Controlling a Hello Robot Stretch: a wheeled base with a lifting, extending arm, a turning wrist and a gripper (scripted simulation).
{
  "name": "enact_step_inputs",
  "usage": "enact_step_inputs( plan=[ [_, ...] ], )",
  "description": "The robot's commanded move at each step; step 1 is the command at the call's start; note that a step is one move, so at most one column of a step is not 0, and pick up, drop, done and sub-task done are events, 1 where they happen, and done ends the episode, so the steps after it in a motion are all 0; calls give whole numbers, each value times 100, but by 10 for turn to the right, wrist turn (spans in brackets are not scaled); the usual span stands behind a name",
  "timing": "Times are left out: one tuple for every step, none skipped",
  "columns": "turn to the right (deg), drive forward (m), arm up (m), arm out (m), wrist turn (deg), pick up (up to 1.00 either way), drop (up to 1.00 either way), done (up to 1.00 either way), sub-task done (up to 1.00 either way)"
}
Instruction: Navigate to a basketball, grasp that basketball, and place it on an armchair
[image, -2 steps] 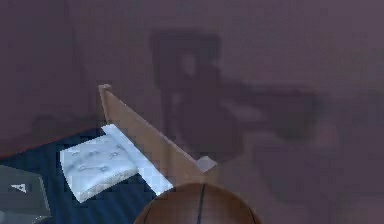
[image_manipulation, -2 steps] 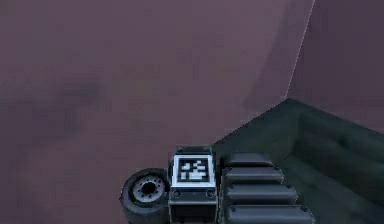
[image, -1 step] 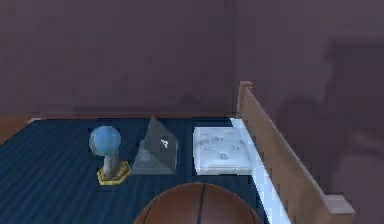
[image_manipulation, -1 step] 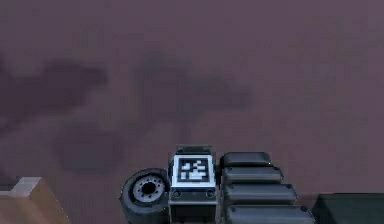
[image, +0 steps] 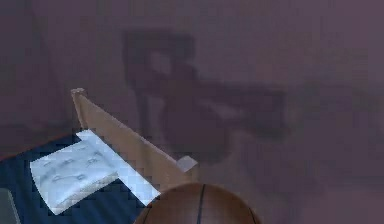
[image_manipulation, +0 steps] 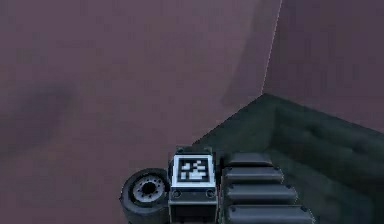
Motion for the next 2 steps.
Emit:
enact_step_inputs(
  plan=[
    [330, 0, 0, 0, 0, 0, 0, 0, 0],
    [0, 0, 0, 48, 0, 0, 0, 0, 0]
  ],
)
